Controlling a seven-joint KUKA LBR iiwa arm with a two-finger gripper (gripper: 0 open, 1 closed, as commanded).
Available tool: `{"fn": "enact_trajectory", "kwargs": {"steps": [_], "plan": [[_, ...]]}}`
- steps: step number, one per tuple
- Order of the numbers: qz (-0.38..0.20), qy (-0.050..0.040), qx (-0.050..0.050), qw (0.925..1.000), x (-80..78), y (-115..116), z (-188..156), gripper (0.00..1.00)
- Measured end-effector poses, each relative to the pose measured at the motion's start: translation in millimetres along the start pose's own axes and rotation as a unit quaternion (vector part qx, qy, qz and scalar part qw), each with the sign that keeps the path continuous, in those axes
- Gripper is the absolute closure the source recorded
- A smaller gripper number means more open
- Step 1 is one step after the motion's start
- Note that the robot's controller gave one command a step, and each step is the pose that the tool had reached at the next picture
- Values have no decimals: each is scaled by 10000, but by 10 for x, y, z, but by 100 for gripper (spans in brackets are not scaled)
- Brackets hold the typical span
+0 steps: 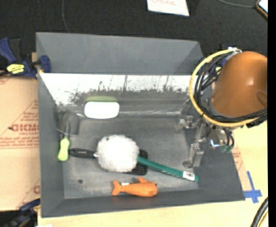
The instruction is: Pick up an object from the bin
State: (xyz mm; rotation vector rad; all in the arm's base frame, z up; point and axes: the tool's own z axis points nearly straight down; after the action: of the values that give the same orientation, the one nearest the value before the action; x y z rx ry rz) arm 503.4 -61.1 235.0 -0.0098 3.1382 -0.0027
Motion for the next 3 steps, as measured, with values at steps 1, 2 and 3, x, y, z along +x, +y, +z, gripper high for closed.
{"fn": "enact_trajectory", "kwargs": {"steps": [1, 2, 3], "plan": [[-1, 0, 0, 10000, 0, 0, 0, 0], [-51, 28, -12, 10000, 122, 491, 783, 0], [156, -51, -1, 9999, 101, 856, 392, 0]]}}
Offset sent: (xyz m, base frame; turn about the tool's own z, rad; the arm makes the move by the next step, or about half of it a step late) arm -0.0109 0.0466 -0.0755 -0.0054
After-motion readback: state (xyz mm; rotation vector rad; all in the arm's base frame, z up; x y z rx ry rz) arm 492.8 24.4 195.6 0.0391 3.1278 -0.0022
